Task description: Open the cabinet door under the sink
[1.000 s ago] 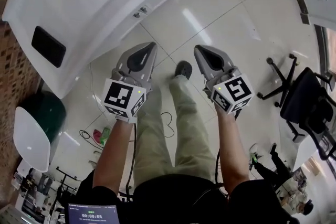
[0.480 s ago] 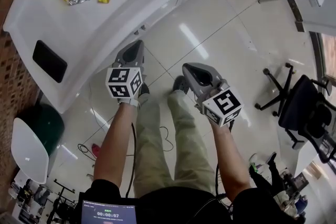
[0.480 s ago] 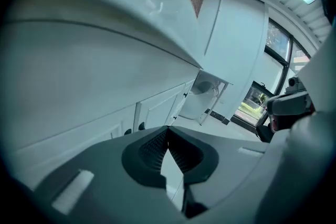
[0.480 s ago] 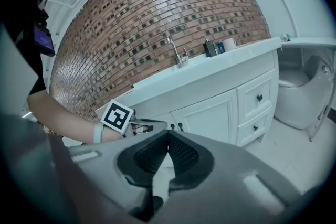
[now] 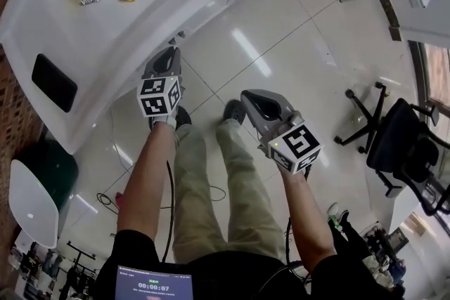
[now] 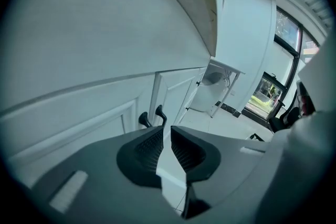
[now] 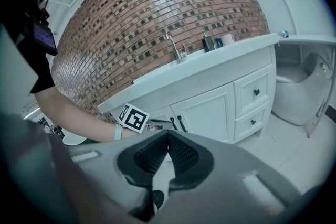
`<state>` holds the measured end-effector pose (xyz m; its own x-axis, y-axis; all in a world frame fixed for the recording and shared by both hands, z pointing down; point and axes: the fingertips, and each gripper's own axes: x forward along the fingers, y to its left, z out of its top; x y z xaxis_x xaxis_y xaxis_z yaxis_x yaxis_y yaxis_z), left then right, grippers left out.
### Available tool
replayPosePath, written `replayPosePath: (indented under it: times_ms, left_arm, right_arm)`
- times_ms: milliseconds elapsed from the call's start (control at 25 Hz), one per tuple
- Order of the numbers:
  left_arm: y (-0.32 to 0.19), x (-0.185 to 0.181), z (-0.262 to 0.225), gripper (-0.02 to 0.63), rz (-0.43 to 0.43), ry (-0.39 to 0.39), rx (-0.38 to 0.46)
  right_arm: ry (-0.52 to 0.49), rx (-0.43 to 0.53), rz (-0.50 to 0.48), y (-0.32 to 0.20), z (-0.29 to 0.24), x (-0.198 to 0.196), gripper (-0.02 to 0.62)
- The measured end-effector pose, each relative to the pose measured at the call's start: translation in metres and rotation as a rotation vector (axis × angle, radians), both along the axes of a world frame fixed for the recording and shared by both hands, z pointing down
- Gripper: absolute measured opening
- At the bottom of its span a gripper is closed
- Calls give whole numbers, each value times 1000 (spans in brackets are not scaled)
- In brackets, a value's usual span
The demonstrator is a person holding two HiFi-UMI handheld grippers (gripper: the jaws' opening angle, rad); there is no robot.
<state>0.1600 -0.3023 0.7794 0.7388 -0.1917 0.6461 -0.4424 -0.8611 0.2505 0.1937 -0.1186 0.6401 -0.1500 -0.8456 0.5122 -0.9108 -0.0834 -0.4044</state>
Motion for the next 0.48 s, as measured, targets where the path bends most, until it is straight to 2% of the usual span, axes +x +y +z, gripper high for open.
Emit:
replayPosePath:
  times_ms: [200,480]
  left_arm:
    - [-9,-8,22,83,-14,-64,6]
    - [-14,-11,41,94,34,-114,8]
  right_arm:
    - [3,-10,5,9,3,4,-9]
    - [-9,-30,19,21,9,1,-9]
